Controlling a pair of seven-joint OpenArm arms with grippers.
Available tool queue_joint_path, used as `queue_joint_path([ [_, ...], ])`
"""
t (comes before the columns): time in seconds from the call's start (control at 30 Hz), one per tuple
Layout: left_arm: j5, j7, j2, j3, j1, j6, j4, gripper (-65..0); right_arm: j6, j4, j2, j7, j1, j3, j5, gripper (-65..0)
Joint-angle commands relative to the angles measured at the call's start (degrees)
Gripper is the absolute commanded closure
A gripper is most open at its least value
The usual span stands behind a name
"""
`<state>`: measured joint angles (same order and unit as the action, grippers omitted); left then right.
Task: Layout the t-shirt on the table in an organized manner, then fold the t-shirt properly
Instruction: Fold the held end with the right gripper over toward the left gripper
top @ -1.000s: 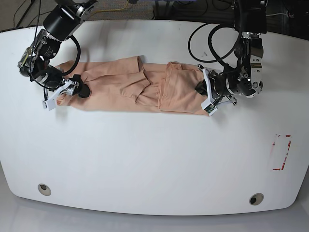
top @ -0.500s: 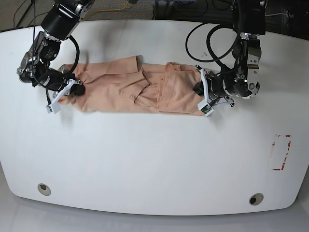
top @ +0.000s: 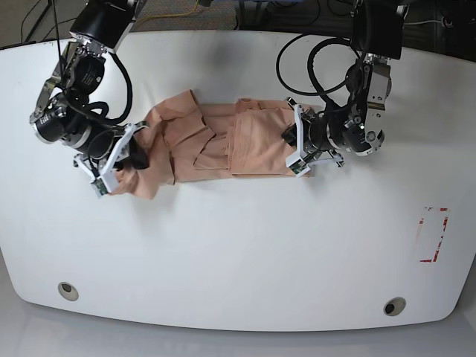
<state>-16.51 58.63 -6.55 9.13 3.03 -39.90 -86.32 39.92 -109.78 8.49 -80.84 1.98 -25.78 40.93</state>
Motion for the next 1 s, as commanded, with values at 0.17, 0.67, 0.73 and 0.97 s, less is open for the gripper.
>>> queue_joint_path([
  [0.17, 1.44, 2.6, 2.37, 0.41, 1.15, -0.1, 0.3, -4.2, 0.08, -2.71, -4.67, 0.84, 0.97, 4.81, 1.05, -4.4],
  [0.67, 1.44, 2.6, 6.24, 0.15, 1.15, -0.1, 0.3, -4.2, 0.08, -2.44, -12.58, 0.84, 1.41, 7.63, 0.88, -4.6],
  [0.73, 1.44, 2.6, 6.77, 0.06, 1.24, -0.1, 0.3, -4.2, 0.08, -2.44, -12.58, 0.84, 1.23, 7.71, 0.88, -4.8],
  [0.97, 1.44, 2.6, 6.85, 0.06, 1.32, -0.1, 0.3, -4.2, 0.08, -2.18, -12.4, 0.84, -0.26, 7.8, 0.88, -4.8],
])
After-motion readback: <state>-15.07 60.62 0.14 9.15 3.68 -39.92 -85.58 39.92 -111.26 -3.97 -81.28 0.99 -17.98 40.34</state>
